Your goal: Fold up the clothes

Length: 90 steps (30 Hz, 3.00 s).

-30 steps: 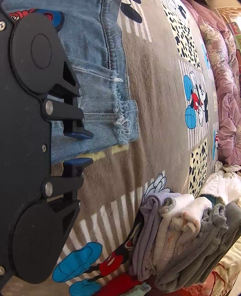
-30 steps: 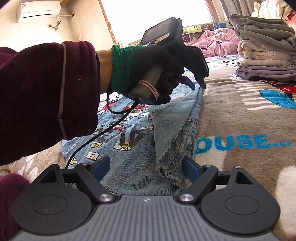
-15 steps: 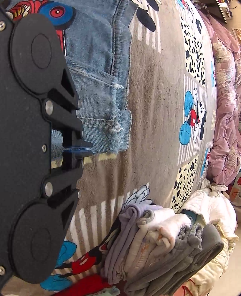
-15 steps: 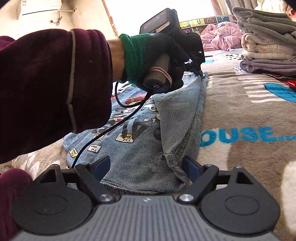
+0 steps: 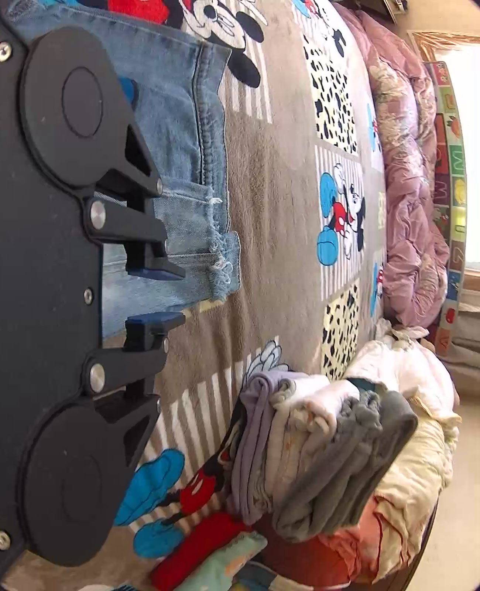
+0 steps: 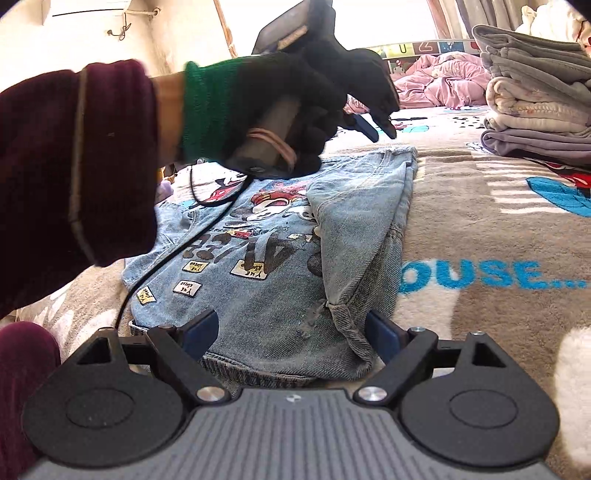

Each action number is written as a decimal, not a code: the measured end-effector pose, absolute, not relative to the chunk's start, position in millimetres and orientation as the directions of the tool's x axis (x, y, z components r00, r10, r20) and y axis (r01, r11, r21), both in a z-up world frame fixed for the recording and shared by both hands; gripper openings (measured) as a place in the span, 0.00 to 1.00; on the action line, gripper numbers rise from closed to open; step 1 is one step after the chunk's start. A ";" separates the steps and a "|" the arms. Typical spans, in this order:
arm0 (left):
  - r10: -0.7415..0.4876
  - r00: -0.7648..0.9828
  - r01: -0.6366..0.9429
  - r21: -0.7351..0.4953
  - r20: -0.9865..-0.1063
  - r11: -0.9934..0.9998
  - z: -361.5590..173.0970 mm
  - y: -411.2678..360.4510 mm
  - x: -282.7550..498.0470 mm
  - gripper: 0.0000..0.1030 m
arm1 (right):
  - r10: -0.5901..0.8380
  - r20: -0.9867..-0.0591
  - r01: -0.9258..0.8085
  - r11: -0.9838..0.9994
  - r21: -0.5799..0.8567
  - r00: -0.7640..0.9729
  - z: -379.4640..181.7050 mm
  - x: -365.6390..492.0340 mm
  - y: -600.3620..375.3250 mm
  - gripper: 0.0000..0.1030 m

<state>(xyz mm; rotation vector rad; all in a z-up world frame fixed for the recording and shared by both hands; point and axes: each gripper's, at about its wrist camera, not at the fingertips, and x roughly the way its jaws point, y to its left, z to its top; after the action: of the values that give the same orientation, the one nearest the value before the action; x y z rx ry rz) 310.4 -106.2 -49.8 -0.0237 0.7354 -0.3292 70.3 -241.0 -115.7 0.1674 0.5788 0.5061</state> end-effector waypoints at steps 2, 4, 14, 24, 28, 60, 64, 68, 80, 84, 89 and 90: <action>-0.328 0.701 0.319 -0.133 -0.633 0.938 -44.1 -95.0 281.8 0.15 | 0.495 -0.480 -0.409 0.869 0.279 0.725 -113.8 67.0 -241.3 0.83; -0.354 0.708 0.352 -0.129 -0.611 0.927 -38.4 -83.7 253.2 0.15 | 0.492 -0.467 -0.419 0.871 0.258 0.735 -110.5 61.8 -242.8 0.79; -0.471 0.662 0.483 -0.148 -0.583 0.863 -53.8 -67.5 211.1 0.15 | 0.391 -0.356 -0.406 0.913 0.035 0.849 -95.4 47.8 -231.6 0.38; -0.481 0.608 0.506 -0.157 -0.632 0.848 -83.2 -71.6 233.9 0.14 | 0.381 -0.475 -0.371 0.921 0.118 0.793 -118.0 82.7 -227.4 0.38; -0.503 0.591 0.501 -0.202 -0.631 0.842 -81.8 -65.4 237.3 0.14 | 0.370 -0.472 -0.364 0.925 0.109 0.800 -121.0 82.1 -223.9 0.38; -0.063 0.854 -0.402 -0.731 -0.517 0.551 -98.1 229.4 113.4 0.43 | 0.510 -0.407 -0.326 0.836 0.441 0.758 -102.4 14.4 -234.0 0.64; -0.067 0.873 -0.376 -0.754 -0.483 0.538 -101.5 255.3 132.5 0.42 | 0.523 -0.379 -0.328 0.819 0.471 0.763 -103.7 21.8 -237.4 0.65; -0.054 0.882 -0.375 -0.767 -0.468 0.521 -105.9 277.0 145.3 0.38 | 0.508 -0.365 -0.277 0.804 0.527 0.780 -110.8 35.9 -248.9 0.66; -0.032 0.880 -0.390 -0.758 -0.474 0.522 -111.8 291.6 163.4 0.23 | 0.471 -0.389 -0.530 0.846 -0.055 0.792 -90.8 18.0 -141.3 0.64; -0.036 0.882 -0.389 -0.768 -0.471 0.509 -111.0 293.9 162.0 0.22 | 0.455 -0.418 -0.600 0.726 -0.337 0.786 -82.7 15.7 -63.8 0.62; -0.067 0.890 -0.370 -0.800 -0.451 0.471 -112.0 299.9 156.0 0.23 | 0.413 -0.442 -0.605 0.556 -0.570 0.796 -94.0 32.1 21.3 0.62; -0.073 0.891 -0.368 -0.806 -0.448 0.464 -112.1 301.5 155.8 0.23 | 0.399 -0.456 -0.605 0.519 -0.604 0.796 -100.5 35.9 33.3 0.61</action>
<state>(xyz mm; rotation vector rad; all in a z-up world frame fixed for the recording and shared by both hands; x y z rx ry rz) 155.8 301.6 -112.1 -1.0832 0.4589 0.1886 35.9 33.3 -100.5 -0.8281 0.2747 0.6112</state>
